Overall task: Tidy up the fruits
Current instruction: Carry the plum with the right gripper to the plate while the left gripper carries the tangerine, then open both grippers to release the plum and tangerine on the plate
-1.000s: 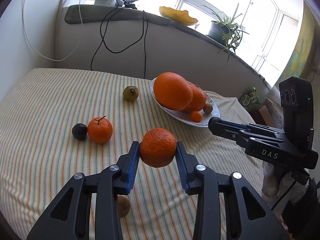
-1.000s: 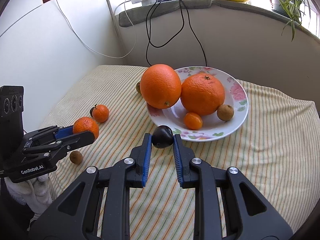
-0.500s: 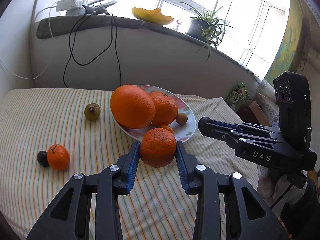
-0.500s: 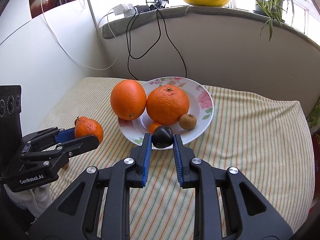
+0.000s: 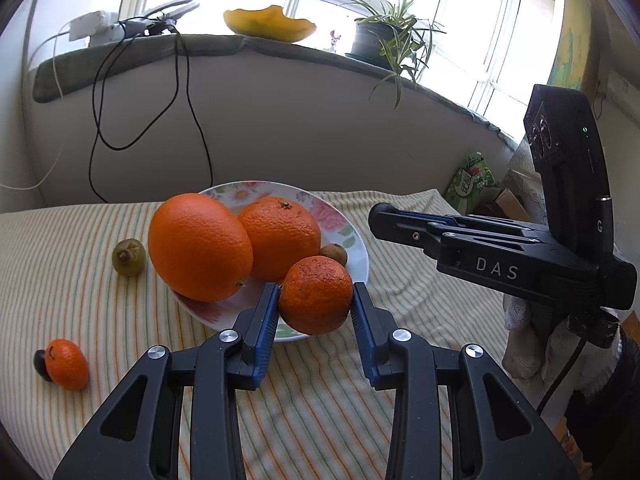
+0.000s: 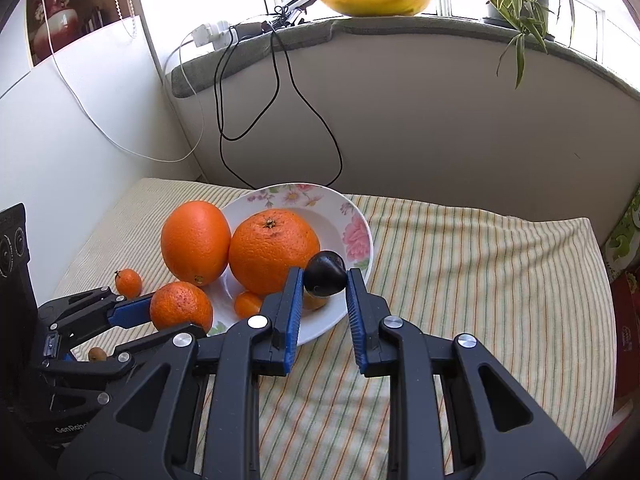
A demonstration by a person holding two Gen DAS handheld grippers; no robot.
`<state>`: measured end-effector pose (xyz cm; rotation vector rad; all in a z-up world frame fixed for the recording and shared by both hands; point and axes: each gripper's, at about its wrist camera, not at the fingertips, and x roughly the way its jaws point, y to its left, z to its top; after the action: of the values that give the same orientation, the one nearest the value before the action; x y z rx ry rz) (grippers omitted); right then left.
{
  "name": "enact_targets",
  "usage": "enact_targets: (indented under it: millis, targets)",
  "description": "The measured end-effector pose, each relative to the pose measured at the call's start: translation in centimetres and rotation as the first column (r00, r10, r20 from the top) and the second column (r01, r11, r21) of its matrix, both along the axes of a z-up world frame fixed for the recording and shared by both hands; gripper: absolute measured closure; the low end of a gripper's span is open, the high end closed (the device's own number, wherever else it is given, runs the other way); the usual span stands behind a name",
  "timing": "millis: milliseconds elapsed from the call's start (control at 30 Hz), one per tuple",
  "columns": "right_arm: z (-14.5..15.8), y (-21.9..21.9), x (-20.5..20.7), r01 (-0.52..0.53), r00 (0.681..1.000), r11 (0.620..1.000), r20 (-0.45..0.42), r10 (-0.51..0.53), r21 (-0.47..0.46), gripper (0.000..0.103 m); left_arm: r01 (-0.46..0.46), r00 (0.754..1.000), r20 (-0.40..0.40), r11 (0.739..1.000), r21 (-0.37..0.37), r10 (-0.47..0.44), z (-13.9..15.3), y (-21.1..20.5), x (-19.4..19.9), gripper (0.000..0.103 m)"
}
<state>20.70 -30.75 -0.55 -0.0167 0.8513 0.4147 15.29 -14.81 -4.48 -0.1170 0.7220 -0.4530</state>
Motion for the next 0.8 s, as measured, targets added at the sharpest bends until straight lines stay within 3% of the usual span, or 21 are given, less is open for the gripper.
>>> enact_targets:
  millis: [800]
  targets:
    - [-2.9,1.0,4.5,-0.011,0.999,1.000,-0.046,0.011,0.008,0.080,0.009,1.000,0.002,0.999,0.032,-0.009,-0.6,-1.7,2.0,0.068]
